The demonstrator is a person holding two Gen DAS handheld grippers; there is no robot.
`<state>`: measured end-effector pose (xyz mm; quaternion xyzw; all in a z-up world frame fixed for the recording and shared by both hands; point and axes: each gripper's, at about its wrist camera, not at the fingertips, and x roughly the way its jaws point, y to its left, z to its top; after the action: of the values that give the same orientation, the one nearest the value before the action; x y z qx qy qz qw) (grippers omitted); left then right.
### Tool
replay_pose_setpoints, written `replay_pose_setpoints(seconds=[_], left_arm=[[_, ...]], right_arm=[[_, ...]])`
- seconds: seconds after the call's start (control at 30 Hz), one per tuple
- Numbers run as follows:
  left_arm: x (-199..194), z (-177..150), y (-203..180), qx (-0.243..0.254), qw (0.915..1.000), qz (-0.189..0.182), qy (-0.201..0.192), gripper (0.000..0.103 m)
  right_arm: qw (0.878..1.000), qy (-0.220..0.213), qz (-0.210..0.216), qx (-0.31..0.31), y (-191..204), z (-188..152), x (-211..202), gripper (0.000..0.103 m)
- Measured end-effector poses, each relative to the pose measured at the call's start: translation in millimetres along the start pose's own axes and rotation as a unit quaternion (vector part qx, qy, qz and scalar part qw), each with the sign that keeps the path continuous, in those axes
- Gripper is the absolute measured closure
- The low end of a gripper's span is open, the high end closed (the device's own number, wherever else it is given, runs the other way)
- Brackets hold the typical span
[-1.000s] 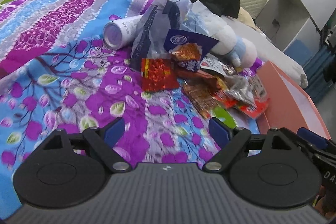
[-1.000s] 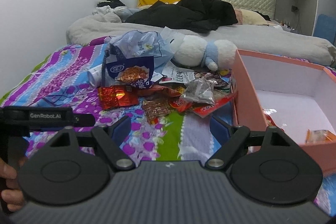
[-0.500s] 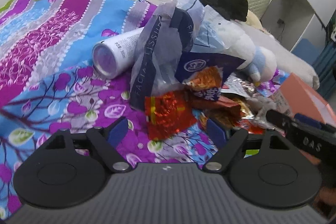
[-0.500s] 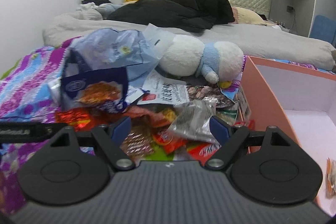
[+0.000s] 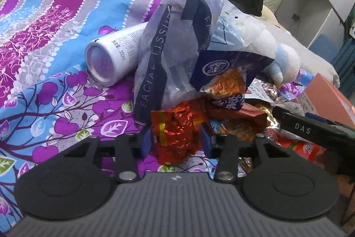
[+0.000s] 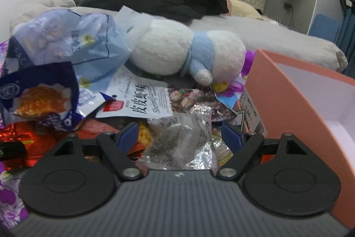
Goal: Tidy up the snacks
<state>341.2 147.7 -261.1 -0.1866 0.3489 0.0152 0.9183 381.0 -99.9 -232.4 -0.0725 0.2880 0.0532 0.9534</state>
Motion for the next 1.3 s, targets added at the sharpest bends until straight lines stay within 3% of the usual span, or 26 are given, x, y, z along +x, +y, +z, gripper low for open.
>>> replay_pose_setpoints(seconds=[0.1, 0.17, 0.33, 0.4, 0.5, 0.77, 1.03, 1.3], left_arm=[[0, -1, -1, -0.002, 1.0000, -0.002, -0.001, 0.062], [-2, -1, -1, -0.002, 1.0000, -0.003, -0.001, 0.063], [-13, -2, -5, -0.006, 0.9999, -0.012, -0.007, 0.067], [-19, -3, -7, -0.004, 0.9999, -0.011, -0.006, 0.076], [-29, -7, -10, -0.004, 0.9999, -0.013, -0.006, 0.078], [-64, -28, -22, -0.017, 0.9996, -0.024, -0.001, 0.079], [-99, -58, -39, -0.020, 0.9994, -0.028, 0.005, 0.079], [-137, -90, -51, -0.024, 0.9993, -0.008, 0.026, 0.079]], right_arm=[[1.000, 0.010, 0.001, 0.003, -2, -3, 5, 0.021], [1.000, 0.018, 0.009, 0.008, -4, -4, 5, 0.031], [1.000, 0.020, 0.012, 0.011, -6, -4, -4, 0.034], [1.000, 0.022, 0.015, 0.012, -8, -4, -10, 0.036], [1.000, 0.022, 0.020, 0.010, -8, -4, -21, 0.037], [0.999, 0.026, 0.044, -0.002, -6, -16, -66, 0.046], [0.998, 0.031, 0.062, -0.009, -6, -38, -113, 0.047], [0.995, 0.053, 0.087, -0.010, -11, -73, -159, 0.047]])
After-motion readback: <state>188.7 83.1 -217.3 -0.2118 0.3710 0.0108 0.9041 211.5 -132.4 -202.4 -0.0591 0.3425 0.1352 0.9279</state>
